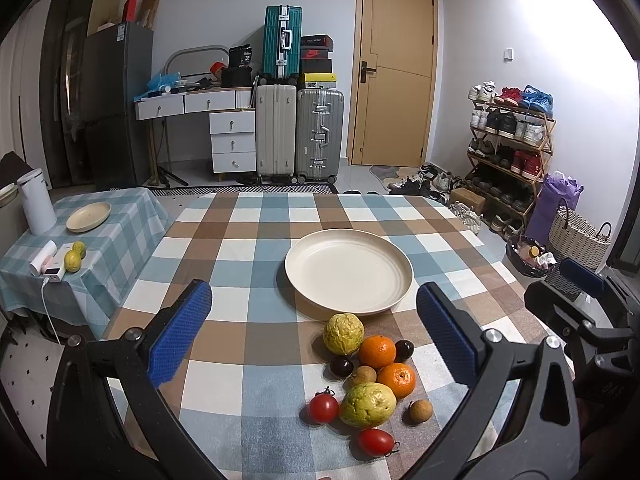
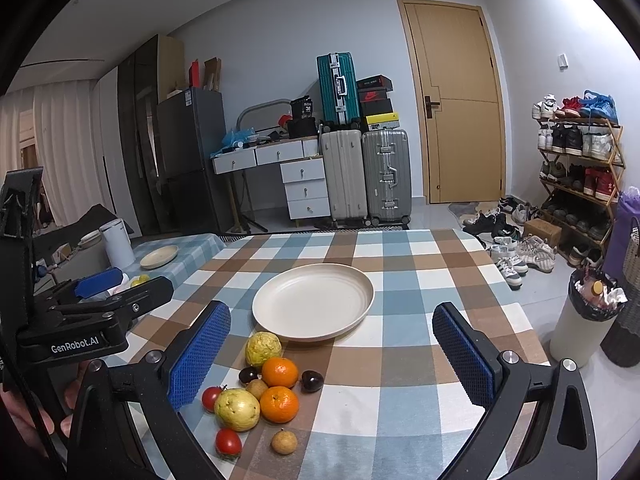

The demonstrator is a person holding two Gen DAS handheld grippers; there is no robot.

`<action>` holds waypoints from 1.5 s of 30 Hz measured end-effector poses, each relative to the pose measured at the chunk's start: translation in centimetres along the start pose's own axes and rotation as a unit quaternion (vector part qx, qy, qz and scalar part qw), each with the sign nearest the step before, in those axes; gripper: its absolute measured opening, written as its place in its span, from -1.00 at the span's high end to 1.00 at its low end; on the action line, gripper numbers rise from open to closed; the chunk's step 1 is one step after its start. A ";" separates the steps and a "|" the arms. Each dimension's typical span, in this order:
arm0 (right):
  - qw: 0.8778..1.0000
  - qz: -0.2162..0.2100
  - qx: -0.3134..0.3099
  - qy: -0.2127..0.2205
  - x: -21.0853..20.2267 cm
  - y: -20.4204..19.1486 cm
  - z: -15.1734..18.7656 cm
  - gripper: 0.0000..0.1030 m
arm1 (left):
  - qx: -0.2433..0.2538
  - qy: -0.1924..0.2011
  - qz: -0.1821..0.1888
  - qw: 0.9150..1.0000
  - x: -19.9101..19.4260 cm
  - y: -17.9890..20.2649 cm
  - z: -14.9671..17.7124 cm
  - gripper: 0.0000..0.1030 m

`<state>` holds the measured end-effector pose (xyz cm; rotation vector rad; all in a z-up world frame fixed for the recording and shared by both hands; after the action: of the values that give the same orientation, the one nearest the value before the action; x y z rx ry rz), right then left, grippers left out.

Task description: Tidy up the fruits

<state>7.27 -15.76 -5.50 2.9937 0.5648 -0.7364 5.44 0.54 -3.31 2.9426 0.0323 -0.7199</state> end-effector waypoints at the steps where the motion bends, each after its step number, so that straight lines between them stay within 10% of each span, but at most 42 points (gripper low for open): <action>1: 1.000 0.000 0.000 0.000 0.0 0.0 0.0 -1.00 | 0.000 0.000 0.000 1.000 0.1 -0.1 0.0 -0.98; 45: 1.000 -0.003 0.014 -0.007 0.3 0.5 0.9 -1.00 | -0.007 -0.016 0.013 1.000 1.7 -0.2 1.8 -0.98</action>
<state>7.27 -16.19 -6.48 3.0099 0.5696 -0.7725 6.07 0.51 -5.71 2.9125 -0.0028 -0.7595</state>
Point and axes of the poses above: each gripper's, at about its wrist camera, not at the fingertips, and x roughly the way its jaws point, y to its right, z to its underside, the point moved 7 cm from there along x, roughly the way its jaws point, and after that the axes turned 3 degrees about -x, right-handed, at the moved point
